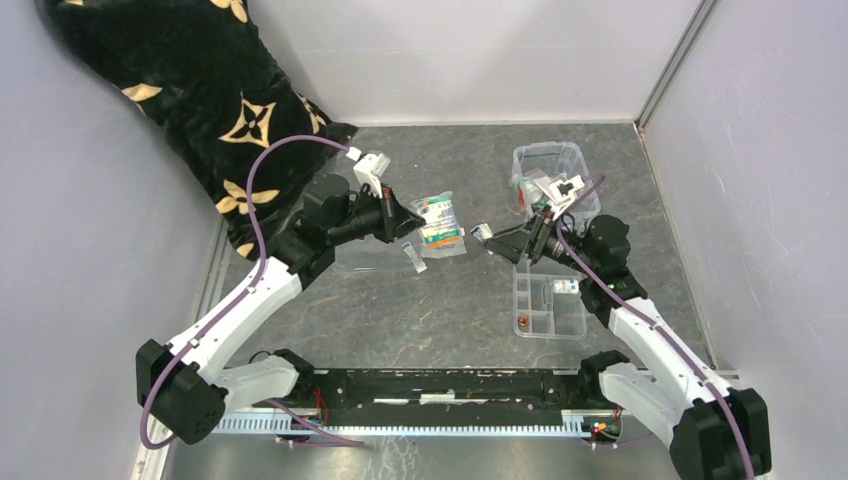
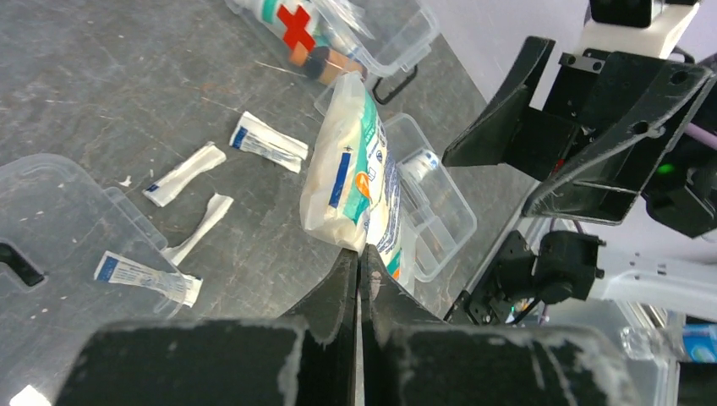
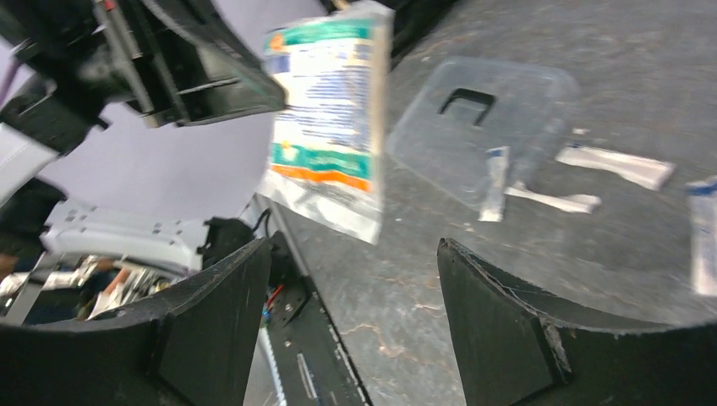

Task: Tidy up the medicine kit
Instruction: Pick up the medical item at the center of the board.

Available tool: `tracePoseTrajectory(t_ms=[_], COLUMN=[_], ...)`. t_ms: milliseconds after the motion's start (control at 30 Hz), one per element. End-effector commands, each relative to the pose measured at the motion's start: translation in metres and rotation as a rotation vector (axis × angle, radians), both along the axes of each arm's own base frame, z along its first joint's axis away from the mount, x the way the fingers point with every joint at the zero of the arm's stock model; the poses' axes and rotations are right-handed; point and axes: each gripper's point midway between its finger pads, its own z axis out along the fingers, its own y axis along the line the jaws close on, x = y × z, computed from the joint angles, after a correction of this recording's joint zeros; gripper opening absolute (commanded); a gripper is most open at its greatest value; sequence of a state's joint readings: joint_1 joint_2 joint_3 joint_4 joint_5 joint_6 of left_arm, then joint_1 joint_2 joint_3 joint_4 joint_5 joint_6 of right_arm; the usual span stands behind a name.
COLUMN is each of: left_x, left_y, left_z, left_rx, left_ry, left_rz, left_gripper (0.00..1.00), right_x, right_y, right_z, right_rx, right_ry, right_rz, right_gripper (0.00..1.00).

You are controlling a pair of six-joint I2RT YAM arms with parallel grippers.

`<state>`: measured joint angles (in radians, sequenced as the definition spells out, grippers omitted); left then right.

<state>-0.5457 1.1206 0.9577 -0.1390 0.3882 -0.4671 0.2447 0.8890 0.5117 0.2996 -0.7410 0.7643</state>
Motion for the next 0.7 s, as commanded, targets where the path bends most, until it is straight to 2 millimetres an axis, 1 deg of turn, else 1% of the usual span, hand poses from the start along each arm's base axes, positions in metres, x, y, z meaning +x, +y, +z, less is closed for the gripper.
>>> tracePoseTrajectory(t_ms=[0,67,233,367,467,567,667], left_x=[-0.02,-0.025,-0.037,-0.046,-0.052,-0.054,-0.053], left_y=[-0.013,-0.016,-0.021,-0.024,-0.026,-0.027,-0.027], left_z=[0.009,0.012,0.025,0.032,0.033,0.03,0.025], left_rx=[-0.025,-0.03,-0.046,-0.062,-0.065,-0.059,-0.049], left_ry=[-0.071,-0.078,-0.119,-0.13,-0.136,-0.138,-0.132], left_rz=[-0.148,-0.175,-0.223,-0.269,-0.295,-0.306,-0.306], left_gripper=[0.02,0.02,0.02,0.02,0.02,0.02,0.02], right_x=[-0.02,-0.018,-0.001,-0.001,-0.002,-0.002,-0.006], right_y=[0.028,0.033,0.034,0.042,0.049,0.054,0.057], right_z=[0.042,0.044,0.032,0.036,0.038,0.039,0.041], right_rx=[0.1,0.099,0.045,0.083,0.096,0.102,0.116], right_ry=[-0.151,-0.162,-0.129,-0.125,-0.122,-0.114,-0.112], right_rz=[0.13,0.124,0.068,0.101,0.123,0.134,0.151], right_gripper=[0.79,0.79,0.79,0.78,0.77,0.72,0.62])
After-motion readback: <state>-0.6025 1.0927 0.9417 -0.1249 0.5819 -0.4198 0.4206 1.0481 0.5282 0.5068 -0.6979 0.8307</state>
